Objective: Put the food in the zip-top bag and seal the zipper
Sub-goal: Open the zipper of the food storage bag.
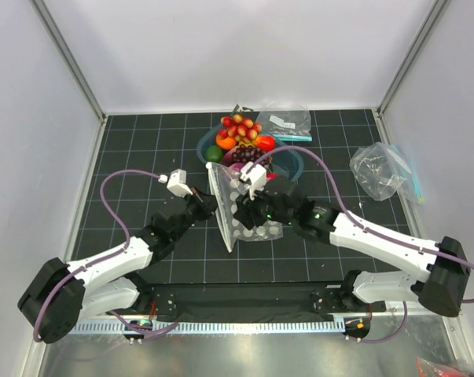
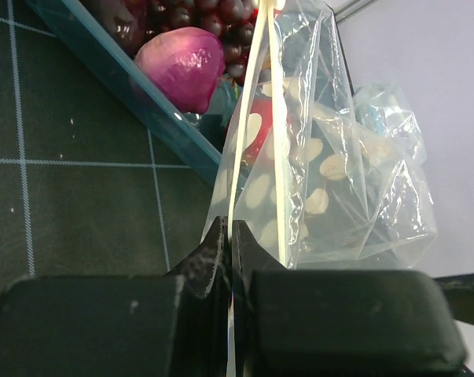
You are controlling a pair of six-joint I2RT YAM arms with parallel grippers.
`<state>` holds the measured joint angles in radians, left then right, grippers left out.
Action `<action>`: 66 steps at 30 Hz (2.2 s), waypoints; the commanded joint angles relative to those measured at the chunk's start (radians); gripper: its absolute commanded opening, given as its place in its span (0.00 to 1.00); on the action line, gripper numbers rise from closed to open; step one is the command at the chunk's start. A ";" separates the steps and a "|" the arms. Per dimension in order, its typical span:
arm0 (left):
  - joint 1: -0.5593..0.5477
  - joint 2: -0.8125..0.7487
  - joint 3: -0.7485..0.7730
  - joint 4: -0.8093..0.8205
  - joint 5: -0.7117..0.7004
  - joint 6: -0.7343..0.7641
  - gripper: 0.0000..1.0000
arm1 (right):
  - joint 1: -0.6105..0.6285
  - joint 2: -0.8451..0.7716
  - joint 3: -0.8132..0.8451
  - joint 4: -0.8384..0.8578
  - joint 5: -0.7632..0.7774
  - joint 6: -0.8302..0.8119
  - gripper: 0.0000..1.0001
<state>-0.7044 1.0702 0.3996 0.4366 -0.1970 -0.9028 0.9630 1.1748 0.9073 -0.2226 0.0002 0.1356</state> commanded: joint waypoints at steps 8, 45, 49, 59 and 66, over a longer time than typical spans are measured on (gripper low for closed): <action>0.000 -0.035 -0.015 0.086 0.028 0.041 0.01 | 0.063 0.216 0.189 -0.026 0.100 0.024 0.58; -0.009 -0.085 -0.009 0.051 0.034 0.111 0.00 | 0.068 0.145 0.111 0.114 0.256 0.110 0.01; -0.007 -0.119 0.034 -0.056 0.030 0.142 0.01 | 0.068 0.126 0.123 0.089 0.245 0.116 0.01; -0.009 -0.351 0.297 -0.746 -0.119 0.107 0.01 | 0.068 0.227 0.196 0.159 0.090 0.177 0.01; -0.007 -0.394 0.499 -1.137 -0.334 0.159 0.00 | 0.066 0.390 0.317 0.278 -0.071 0.255 0.01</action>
<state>-0.7120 0.6785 0.8246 -0.4706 -0.3981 -0.7803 1.0256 1.5093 1.1519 -0.0563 0.0319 0.3355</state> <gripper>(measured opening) 0.017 0.033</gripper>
